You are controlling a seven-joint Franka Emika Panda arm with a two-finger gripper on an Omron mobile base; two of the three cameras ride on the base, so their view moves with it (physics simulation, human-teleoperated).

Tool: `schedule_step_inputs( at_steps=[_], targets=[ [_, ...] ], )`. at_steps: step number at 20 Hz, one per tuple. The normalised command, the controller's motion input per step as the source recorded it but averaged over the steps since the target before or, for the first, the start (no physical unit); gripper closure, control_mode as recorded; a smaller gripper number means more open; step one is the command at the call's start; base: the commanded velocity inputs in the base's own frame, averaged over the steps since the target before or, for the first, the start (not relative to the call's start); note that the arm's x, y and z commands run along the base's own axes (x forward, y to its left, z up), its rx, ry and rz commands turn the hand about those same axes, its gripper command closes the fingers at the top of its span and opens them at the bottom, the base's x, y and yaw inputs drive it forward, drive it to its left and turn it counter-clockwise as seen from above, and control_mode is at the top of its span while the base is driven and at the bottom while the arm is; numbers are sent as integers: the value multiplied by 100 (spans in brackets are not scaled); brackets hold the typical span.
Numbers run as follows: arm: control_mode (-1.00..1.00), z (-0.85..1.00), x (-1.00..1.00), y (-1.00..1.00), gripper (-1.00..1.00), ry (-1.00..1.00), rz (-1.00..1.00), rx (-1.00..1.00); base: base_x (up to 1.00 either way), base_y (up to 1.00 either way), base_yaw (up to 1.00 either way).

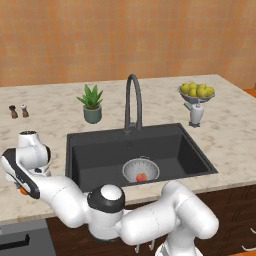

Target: Put the colander in the sink, put the peach, orange in the colander, and turn on the sink faucet and pour water over the colander.

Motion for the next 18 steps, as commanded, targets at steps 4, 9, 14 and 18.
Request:
schedule_step_inputs(
  at_steps=[4, 9, 14, 18],
  targets=[
    [-100, -28, -2, 1, -100, 0, -2, 0, 0, 0, 0],
    [-100, -19, 2, -1, 100, 0, -1, 0, 0, 0, 0],
    [-100, 8, 0, -32, 100, 0, -2, -1, 0, 0, 0],
    [-100, 17, -8, -72, 100, -3, -1, 0, 0, 0, 0]
  ],
)
